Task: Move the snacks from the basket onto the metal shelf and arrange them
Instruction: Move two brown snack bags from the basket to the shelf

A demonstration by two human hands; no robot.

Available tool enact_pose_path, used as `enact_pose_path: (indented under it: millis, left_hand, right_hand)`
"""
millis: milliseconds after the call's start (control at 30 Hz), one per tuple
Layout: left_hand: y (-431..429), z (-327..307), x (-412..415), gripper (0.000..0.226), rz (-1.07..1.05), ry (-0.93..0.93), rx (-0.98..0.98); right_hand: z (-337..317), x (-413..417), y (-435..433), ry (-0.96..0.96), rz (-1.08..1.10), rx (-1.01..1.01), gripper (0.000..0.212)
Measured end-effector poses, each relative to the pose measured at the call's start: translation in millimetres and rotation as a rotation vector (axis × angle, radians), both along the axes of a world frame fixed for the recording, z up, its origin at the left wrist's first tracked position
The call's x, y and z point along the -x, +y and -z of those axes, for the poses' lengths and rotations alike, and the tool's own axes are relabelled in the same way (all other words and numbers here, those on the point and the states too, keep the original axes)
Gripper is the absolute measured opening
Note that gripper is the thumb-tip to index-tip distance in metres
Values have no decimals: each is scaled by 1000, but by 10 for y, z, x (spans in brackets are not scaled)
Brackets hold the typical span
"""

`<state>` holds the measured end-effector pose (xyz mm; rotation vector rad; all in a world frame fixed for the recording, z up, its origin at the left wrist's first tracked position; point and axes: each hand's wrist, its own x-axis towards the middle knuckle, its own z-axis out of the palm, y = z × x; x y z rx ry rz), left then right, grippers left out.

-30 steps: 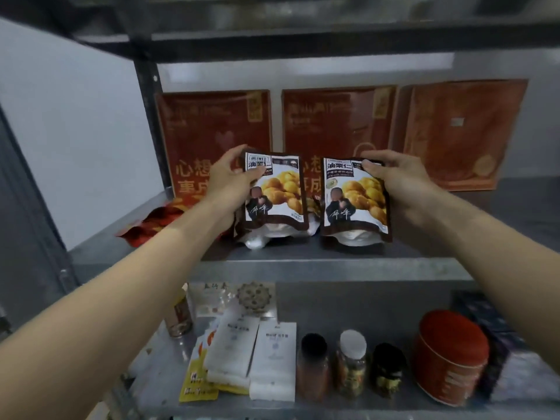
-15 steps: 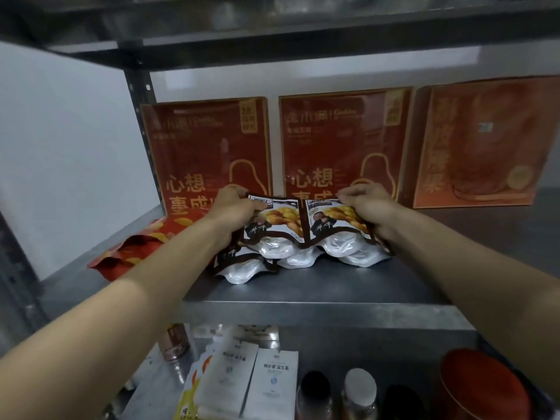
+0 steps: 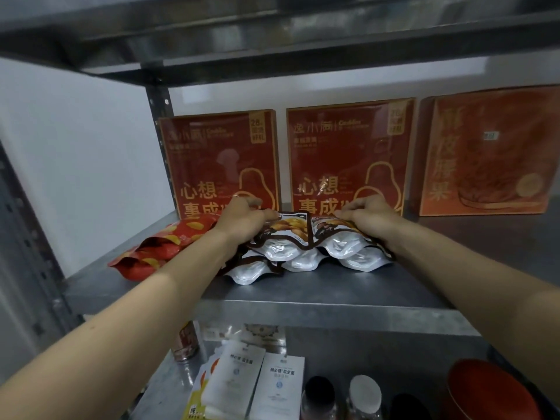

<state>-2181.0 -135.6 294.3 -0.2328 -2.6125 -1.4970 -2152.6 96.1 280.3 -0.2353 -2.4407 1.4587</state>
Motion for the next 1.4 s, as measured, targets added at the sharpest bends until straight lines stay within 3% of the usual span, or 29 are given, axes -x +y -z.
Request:
enact_pose_path:
  millis: [167,367,533,800,967,1400]
  left_hand:
    - [-46,-68,-144,44,-16,186,235]
    - [-155,-179,-475,55,-63,541,722]
    - [-367,-222,-870,58,-227,510,920]
    - [-1061,-34,-1638,59,-435,507,973]
    - [-1812,261,-2209,59,-542,471,965]
    - [-4367,1457,-4275,56,-808,131,871]
  right_hand:
    - [-150,-191,-56,136,-39,-31,26]
    - [-361,-605,-311,272,-225,-573,59]
    - [-326,-839,-662,278,-280,-801,70]
    - [-119,-1170,-1411,277,-306,-915,74]
    - [51,-1566,-2196,406,-352,-973,70]
    - [1241,-2956,-4928,315,-836,-761,69]
